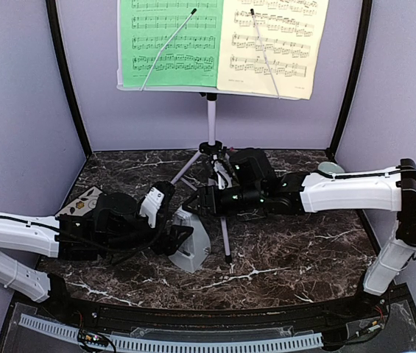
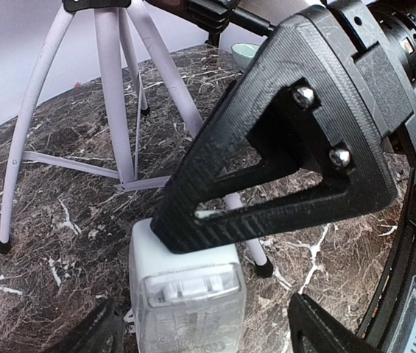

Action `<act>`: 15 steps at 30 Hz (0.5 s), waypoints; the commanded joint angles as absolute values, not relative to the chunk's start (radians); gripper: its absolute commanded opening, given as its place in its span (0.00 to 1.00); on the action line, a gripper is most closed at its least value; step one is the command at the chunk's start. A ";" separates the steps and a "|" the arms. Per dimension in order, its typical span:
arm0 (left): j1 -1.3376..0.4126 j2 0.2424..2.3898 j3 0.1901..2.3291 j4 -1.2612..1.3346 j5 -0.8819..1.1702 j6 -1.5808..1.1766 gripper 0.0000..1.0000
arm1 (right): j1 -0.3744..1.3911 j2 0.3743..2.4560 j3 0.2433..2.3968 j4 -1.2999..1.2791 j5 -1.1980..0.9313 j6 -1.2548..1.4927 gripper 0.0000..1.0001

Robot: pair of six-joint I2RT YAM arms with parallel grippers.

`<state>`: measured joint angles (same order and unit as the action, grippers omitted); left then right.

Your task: Set up the instrument practice props

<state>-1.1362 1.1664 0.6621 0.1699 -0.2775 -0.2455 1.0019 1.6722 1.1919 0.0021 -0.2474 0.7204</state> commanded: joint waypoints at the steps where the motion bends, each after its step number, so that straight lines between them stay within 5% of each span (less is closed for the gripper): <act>1: -1.132 1.162 0.690 0.204 -0.316 -0.223 0.77 | 1.008 1.681 1.193 0.015 -0.245 0.717 0.61; 15: -1.132 1.192 0.731 0.161 -0.376 -0.239 0.66 | 1.012 1.691 1.159 -0.001 -0.224 0.672 0.60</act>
